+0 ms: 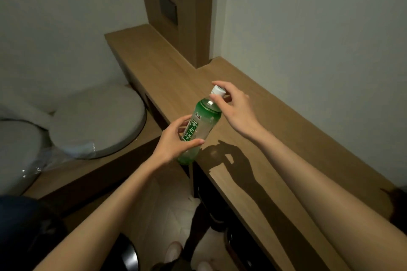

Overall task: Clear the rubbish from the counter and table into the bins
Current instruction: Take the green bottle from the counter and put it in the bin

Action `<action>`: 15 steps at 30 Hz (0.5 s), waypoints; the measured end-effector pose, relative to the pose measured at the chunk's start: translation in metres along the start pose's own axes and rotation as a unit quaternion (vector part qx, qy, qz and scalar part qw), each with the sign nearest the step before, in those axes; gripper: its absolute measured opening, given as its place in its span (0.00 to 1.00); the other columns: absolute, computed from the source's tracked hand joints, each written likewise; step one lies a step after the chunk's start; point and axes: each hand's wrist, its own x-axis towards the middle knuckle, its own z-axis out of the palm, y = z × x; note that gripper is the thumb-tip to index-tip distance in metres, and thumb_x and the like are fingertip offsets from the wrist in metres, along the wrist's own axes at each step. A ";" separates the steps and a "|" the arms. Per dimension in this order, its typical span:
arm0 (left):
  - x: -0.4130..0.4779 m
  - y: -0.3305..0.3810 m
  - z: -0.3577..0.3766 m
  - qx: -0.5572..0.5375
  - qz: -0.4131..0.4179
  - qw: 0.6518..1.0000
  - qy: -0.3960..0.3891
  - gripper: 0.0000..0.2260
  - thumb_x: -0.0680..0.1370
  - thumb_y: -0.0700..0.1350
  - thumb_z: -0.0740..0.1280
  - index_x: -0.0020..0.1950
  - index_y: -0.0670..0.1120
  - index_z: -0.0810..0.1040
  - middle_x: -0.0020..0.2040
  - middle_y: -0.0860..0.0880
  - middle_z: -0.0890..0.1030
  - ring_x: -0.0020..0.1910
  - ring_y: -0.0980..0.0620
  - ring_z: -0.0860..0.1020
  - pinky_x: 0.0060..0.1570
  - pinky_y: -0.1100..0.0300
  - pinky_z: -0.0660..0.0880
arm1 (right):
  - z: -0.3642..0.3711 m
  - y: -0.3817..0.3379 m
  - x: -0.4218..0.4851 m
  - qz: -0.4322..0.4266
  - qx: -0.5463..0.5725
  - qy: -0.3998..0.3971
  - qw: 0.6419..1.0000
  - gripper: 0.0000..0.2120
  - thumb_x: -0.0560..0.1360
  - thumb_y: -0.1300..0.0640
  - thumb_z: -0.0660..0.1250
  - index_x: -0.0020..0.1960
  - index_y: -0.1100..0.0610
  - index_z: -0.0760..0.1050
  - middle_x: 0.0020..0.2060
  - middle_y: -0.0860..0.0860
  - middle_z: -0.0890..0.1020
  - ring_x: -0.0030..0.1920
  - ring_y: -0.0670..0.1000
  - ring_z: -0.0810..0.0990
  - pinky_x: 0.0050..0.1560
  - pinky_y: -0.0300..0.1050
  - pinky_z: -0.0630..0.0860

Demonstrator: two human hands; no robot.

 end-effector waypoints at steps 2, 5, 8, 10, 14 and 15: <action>-0.032 -0.006 -0.002 0.012 -0.006 1.000 0.007 0.34 0.65 0.49 0.78 0.68 0.50 0.70 0.60 0.52 0.77 0.59 0.56 0.74 0.58 0.61 0.73 | 0.009 -0.005 -0.025 0.003 0.008 -0.018 1.000 0.18 0.78 0.50 0.62 0.67 0.51 0.71 0.57 0.48 0.79 0.49 0.41 0.76 0.42 0.31 0.71; -0.073 -0.013 -0.004 0.021 -0.013 1.000 0.018 0.33 0.64 0.49 0.78 0.66 0.50 0.71 0.56 0.55 0.77 0.56 0.57 0.75 0.54 0.63 0.73 | 0.022 -0.010 -0.060 0.024 0.024 -0.028 0.999 0.18 0.78 0.50 0.64 0.66 0.51 0.72 0.54 0.48 0.79 0.46 0.40 0.76 0.40 0.31 0.71; -0.108 -0.027 -0.002 0.023 -0.029 0.999 0.017 0.33 0.63 0.50 0.79 0.66 0.51 0.71 0.56 0.56 0.76 0.55 0.58 0.75 0.54 0.63 0.74 | 0.038 -0.014 -0.096 0.043 0.036 -0.026 0.998 0.17 0.77 0.50 0.65 0.64 0.53 0.73 0.51 0.47 0.80 0.46 0.42 0.77 0.43 0.35 0.74; -0.132 -0.041 0.003 0.022 -0.033 0.999 0.008 0.33 0.64 0.51 0.78 0.66 0.51 0.71 0.56 0.56 0.76 0.55 0.60 0.74 0.51 0.69 0.71 | 0.051 -0.015 -0.123 0.059 0.044 -0.020 0.997 0.15 0.76 0.50 0.66 0.62 0.52 0.74 0.49 0.45 0.80 0.46 0.42 0.78 0.43 0.36 0.75; -0.182 -0.070 0.013 0.027 -0.044 0.998 -0.030 0.31 0.65 0.51 0.78 0.66 0.52 0.71 0.55 0.58 0.76 0.56 0.60 0.74 0.54 0.66 0.70 | 0.076 -0.010 -0.179 0.099 0.052 -0.010 0.994 0.13 0.75 0.52 0.68 0.59 0.51 0.76 0.47 0.44 0.81 0.45 0.39 0.79 0.40 0.30 0.73; -0.194 -0.076 0.017 0.022 -0.047 0.998 -0.044 0.31 0.66 0.50 0.77 0.66 0.51 0.71 0.55 0.58 0.76 0.56 0.60 0.74 0.55 0.66 0.70 | 0.081 -0.007 -0.194 0.107 0.054 -0.009 0.993 0.13 0.75 0.52 0.68 0.59 0.51 0.76 0.47 0.44 0.81 0.45 0.40 0.79 0.40 0.30 0.73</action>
